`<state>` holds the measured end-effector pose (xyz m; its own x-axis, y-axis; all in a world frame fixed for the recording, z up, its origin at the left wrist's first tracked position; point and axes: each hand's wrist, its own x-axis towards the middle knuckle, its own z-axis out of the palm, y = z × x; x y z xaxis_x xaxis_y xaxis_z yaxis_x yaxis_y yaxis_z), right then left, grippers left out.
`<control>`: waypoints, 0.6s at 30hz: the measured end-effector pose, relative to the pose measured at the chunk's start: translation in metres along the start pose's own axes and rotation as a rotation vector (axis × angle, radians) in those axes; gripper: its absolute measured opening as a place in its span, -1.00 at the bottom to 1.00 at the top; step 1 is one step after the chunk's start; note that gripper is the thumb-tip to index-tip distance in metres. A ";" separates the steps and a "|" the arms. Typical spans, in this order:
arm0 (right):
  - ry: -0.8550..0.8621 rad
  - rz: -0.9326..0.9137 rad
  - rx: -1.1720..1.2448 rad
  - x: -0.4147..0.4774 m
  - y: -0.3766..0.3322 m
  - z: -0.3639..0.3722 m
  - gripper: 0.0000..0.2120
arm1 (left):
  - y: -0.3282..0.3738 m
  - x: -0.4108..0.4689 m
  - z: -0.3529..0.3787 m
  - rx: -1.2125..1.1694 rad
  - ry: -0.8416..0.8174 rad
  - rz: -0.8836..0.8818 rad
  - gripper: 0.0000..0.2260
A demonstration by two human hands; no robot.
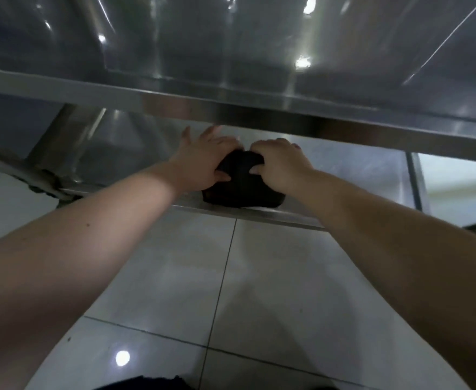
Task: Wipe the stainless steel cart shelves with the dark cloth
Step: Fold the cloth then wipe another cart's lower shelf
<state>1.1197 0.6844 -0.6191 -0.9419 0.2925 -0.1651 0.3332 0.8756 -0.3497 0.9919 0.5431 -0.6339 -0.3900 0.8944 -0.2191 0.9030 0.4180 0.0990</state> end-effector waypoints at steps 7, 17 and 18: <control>0.101 -0.086 -0.020 -0.068 0.023 -0.034 -0.93 | 0.059 -0.026 -0.015 -0.271 0.143 0.009 -0.61; -0.054 0.058 -0.136 -0.127 0.040 -0.062 -0.85 | 0.122 -0.052 -0.044 -0.254 0.063 -0.015 -0.78; -0.073 0.094 -0.141 -0.134 0.039 -0.068 -0.83 | 0.129 -0.055 -0.049 -0.250 0.065 0.001 -0.80</control>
<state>1.2566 0.7055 -0.5484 -0.8998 0.3509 -0.2594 0.4051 0.8926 -0.1977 1.1213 0.5560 -0.5612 -0.4067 0.9000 -0.1568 0.8343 0.4358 0.3376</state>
